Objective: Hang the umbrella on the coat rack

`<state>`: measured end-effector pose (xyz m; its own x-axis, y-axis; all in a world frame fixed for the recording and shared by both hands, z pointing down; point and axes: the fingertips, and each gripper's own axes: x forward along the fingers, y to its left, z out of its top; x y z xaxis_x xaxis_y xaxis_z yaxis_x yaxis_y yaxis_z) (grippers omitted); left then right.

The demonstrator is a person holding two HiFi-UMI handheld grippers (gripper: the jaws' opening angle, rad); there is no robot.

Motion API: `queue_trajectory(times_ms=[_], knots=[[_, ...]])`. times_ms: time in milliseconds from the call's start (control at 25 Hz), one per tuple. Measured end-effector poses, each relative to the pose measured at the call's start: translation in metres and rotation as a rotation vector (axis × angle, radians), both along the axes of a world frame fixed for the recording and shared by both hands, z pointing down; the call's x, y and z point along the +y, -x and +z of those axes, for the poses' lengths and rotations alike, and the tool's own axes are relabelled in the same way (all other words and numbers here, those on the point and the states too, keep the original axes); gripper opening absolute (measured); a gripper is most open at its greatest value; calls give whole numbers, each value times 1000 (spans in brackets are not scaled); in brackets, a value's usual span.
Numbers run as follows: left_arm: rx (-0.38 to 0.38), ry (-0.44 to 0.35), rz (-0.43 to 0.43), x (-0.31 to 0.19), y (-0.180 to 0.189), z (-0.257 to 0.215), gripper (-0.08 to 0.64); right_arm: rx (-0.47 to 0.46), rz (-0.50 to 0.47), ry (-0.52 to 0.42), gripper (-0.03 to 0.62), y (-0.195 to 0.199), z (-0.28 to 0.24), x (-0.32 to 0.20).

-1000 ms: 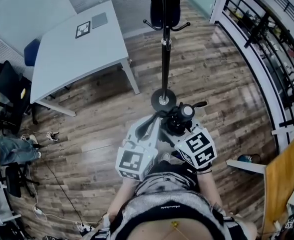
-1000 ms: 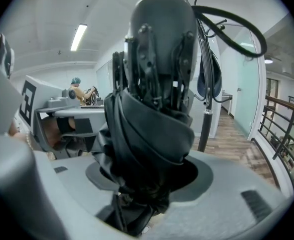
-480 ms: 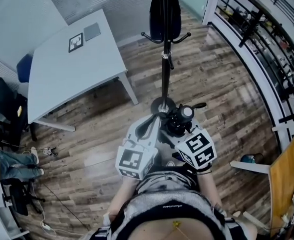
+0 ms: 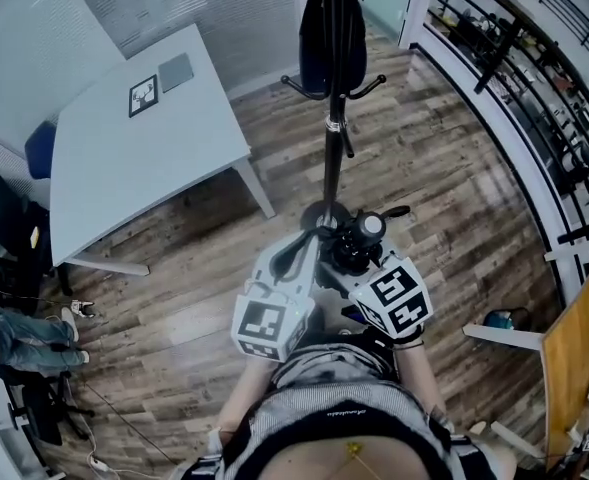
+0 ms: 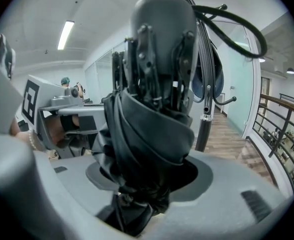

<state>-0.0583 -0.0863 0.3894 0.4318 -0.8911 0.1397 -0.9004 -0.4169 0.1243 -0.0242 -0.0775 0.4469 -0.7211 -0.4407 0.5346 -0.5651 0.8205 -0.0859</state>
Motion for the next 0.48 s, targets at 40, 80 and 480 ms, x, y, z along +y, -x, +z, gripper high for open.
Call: queue_trajectory(times_ms=[40,80,480], knots=[[2,4,-2,-3,1,2,18,2,-1,4,249,0,2,-2],[3,7,-3,-5,2,3,18,4,-2,7,249,1,4,-4],[5,4,13,-33,13,2,18,11,-1,12,249,15,8,-26]])
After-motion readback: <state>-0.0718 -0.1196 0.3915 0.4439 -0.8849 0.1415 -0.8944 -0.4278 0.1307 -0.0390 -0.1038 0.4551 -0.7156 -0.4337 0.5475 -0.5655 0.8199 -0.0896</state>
